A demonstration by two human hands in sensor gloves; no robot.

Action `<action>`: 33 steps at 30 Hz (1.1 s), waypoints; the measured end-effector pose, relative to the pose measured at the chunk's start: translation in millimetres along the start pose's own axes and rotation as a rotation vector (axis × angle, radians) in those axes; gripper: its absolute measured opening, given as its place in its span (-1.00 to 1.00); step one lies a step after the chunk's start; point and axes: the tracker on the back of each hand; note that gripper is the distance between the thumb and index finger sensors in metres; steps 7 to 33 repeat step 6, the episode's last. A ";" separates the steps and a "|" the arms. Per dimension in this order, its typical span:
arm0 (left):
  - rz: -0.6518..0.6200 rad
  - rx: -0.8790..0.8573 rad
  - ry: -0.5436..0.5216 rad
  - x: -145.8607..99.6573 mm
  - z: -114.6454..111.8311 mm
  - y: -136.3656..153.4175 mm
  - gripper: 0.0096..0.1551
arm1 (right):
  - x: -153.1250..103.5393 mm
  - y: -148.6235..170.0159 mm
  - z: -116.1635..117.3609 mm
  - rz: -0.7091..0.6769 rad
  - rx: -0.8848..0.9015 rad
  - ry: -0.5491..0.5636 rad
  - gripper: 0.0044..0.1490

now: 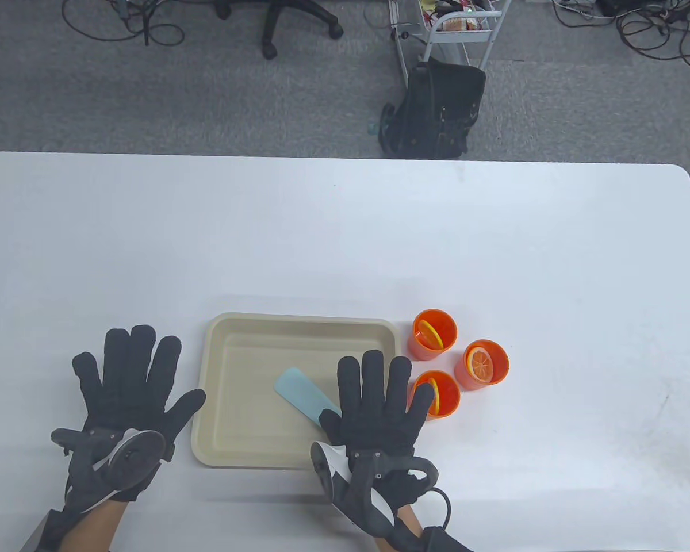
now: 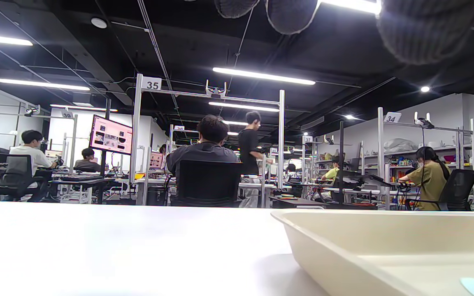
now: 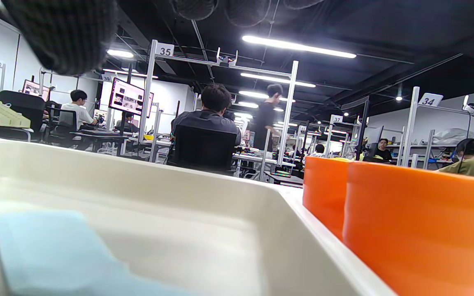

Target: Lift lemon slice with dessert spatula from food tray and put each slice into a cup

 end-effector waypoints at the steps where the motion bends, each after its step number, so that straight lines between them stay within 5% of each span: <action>1: 0.000 0.001 0.000 -0.1 0.2 0.1 0.08 | -0.1 -0.3 -0.1 -0.002 0.000 0.000 0.18; 33: -0.005 0.011 0.004 -1.1 -0.1 -0.7 0.07 | -1.0 -1.5 -0.2 -0.011 0.001 -0.008 0.18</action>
Point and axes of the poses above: the tracker on the back of each hand, its own y axis roughly to the little-finger side, its own x axis roughly from the wrist to the fingertips, z = x × y, and after that the axes turned 1 degree about -y, right-handed
